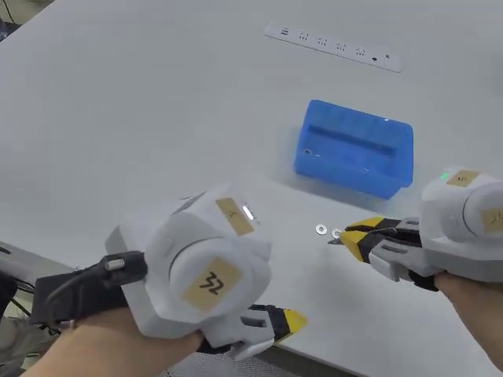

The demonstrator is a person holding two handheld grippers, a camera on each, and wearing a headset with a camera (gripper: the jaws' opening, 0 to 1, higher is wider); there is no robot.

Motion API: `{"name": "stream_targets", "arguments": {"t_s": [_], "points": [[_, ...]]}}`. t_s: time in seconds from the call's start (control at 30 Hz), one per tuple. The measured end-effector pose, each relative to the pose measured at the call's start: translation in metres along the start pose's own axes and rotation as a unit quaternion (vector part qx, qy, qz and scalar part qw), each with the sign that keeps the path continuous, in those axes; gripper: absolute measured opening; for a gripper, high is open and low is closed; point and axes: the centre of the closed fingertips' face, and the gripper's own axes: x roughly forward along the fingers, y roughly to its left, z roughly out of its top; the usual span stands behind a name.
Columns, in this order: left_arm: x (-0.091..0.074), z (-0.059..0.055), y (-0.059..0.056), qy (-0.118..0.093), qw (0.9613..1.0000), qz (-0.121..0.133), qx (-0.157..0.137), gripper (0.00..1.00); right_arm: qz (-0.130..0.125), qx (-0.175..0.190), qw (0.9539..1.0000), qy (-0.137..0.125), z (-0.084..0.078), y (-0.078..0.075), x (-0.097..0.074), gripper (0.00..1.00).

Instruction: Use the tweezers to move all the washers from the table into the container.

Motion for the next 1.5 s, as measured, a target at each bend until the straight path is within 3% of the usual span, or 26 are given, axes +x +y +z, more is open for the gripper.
{"name": "stream_targets", "arguments": {"t_s": [0.13, 0.27, 0.6, 0.73, 0.87, 1.1, 1.23, 1.5], "points": [[0.000, 0.001, 0.000, -0.001, 1.0000, -0.001, 0.001, 0.95, -0.005, -0.034, 0.9992, 0.022, -0.007, -0.002, 0.002, 0.02], [0.002, 0.000, -0.001, 0.001, 1.0000, -0.002, 0.003, 0.95, -0.005, -0.028, 0.9995, 0.012, -0.001, -0.005, 0.005, 0.02], [0.002, -0.001, -0.001, 0.003, 1.0000, -0.003, 0.001, 0.94, -0.026, -0.026, 0.9977, -0.057, 0.004, -0.009, 0.012, 0.02], [0.002, -0.002, -0.001, 0.004, 1.0000, -0.002, 0.001, 0.94, -0.037, -0.022, 0.9967, -0.070, 0.002, -0.009, 0.013, 0.03], [0.001, -0.002, -0.001, 0.005, 1.0000, -0.002, 0.003, 0.94, -0.032, 0.009, 0.9959, -0.085, 0.010, -0.009, 0.011, 0.03], [0.002, -0.002, 0.001, 0.005, 1.0000, 0.002, 0.002, 0.94, -0.035, 0.048, 0.9914, -0.116, 0.031, -0.025, 0.012, 0.03], [0.002, -0.002, 0.000, 0.006, 1.0000, 0.001, 0.003, 0.94, -0.038, 0.051, 0.9910, -0.118, 0.034, -0.030, 0.018, 0.04], [0.002, -0.005, 0.002, 0.011, 0.9999, 0.002, 0.005, 0.94, -0.044, 0.042, 0.9922, -0.109, 0.034, -0.026, 0.026, 0.04]]}}
